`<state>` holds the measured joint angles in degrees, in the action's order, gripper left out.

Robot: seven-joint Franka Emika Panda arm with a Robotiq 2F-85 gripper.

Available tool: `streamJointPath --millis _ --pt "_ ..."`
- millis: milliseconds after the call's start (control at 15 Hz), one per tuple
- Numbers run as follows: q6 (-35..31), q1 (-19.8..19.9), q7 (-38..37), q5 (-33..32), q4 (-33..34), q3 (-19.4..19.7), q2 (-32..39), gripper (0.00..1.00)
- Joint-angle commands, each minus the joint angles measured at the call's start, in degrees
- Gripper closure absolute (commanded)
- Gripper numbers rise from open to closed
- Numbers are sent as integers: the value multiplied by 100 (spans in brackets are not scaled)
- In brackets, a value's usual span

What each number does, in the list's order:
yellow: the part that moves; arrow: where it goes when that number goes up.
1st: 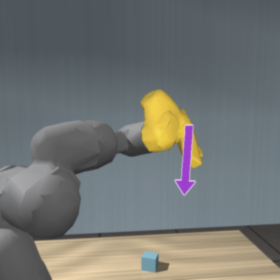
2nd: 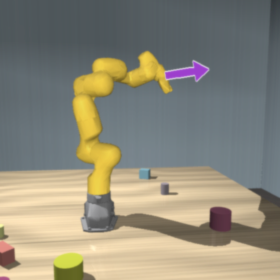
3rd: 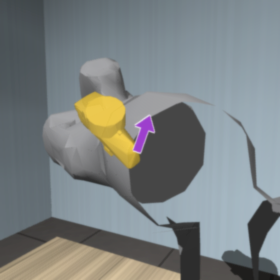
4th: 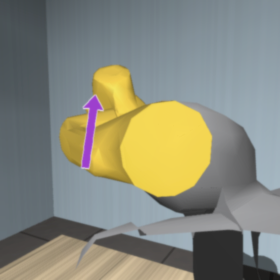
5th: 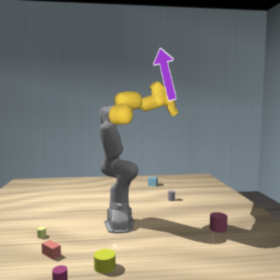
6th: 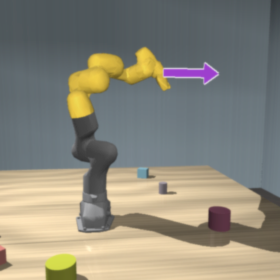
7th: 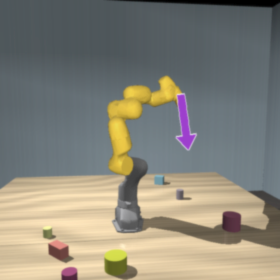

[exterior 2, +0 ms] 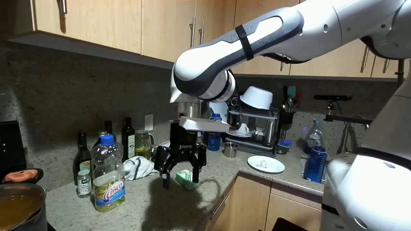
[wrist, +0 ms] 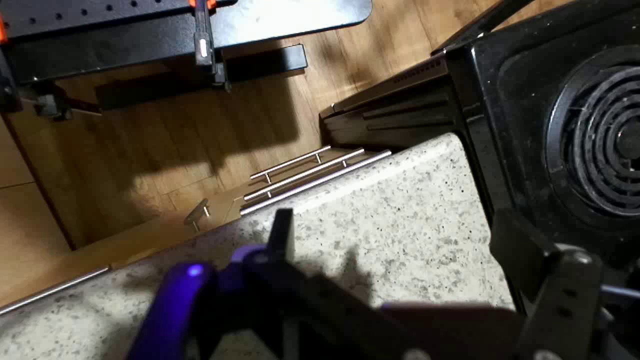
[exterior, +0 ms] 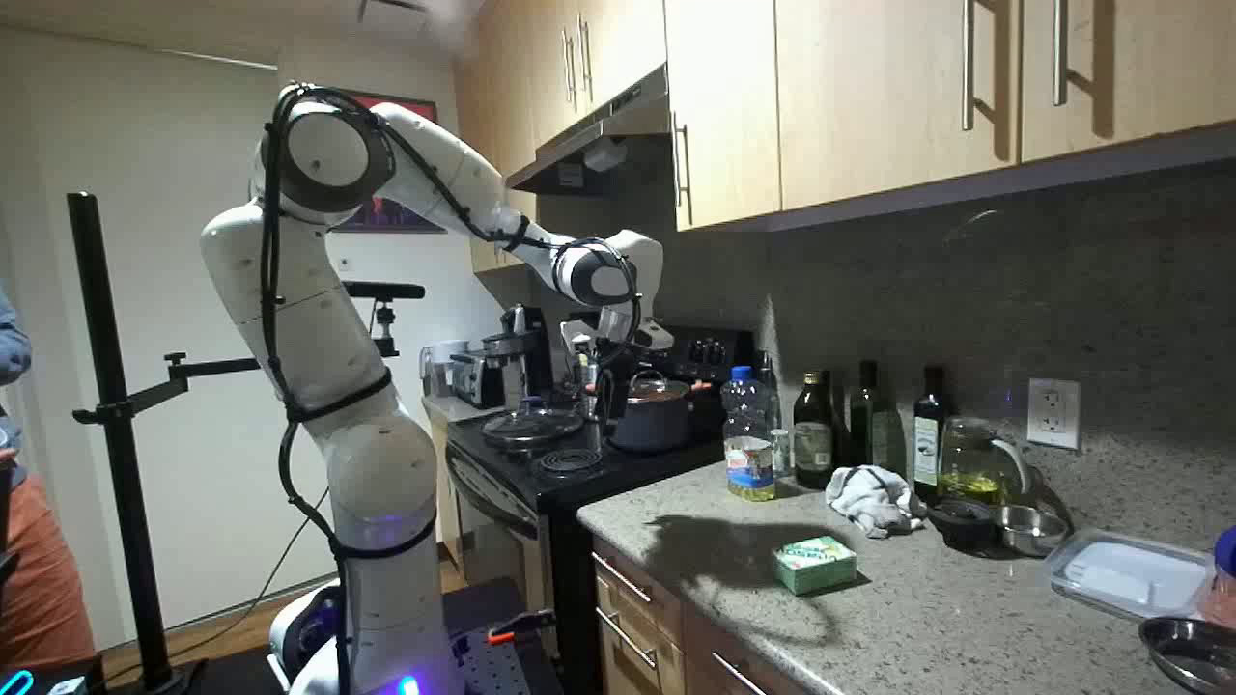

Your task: Put the juice box upright

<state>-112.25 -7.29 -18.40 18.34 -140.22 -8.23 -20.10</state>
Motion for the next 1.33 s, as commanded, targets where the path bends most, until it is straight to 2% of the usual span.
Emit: streamJointPath --millis 0,1133,1267 --pt "11 31 8 7 6 -27 0 0" --pt "11 31 8 7 6 -27 0 0" --pt "-127 90 38 -177 31 -35 72 0"
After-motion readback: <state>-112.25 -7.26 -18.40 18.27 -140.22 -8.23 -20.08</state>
